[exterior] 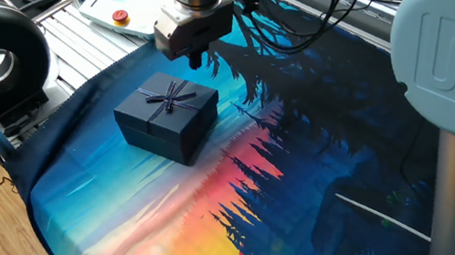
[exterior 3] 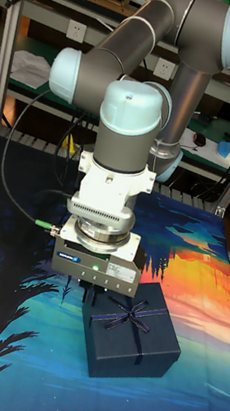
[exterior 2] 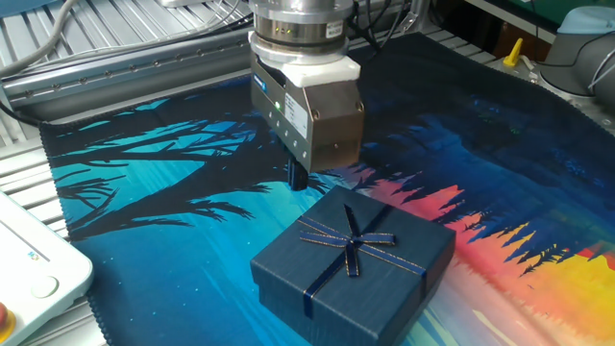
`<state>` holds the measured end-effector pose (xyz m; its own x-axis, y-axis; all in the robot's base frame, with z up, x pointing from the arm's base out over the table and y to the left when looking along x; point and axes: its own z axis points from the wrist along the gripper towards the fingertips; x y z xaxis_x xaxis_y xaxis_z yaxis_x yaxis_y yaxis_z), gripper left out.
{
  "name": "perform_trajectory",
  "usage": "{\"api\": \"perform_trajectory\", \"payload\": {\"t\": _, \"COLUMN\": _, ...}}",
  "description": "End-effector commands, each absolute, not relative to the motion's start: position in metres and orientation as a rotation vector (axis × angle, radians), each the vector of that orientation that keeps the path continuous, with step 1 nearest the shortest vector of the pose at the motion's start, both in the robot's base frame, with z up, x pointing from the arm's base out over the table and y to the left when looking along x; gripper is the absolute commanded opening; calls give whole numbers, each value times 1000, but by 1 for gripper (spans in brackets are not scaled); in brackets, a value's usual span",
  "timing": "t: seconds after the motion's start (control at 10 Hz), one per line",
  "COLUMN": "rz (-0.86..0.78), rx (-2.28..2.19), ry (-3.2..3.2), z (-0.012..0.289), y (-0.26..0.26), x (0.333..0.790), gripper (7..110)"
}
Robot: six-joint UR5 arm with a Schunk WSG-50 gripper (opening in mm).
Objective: Slide the outer casing onto the gift box
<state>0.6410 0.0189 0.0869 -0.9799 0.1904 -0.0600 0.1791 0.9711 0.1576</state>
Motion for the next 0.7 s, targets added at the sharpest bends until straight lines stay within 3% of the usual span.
{"api": "perform_trajectory", "payload": {"t": 0.0, "rz": 239, "rx": 298, "ry": 3036, "z": 89, "y": 18, "x": 643, "gripper": 7}}
{"api": "perform_trajectory", "payload": {"t": 0.3, "rz": 95, "rx": 244, "ry": 3082, "z": 96, "y": -3, "x": 628, "gripper": 7}}
{"api": "perform_trajectory", "payload": {"t": 0.6, "rz": 119, "rx": 285, "ry": 3117, "z": 119, "y": 14, "x": 609, "gripper": 7}}
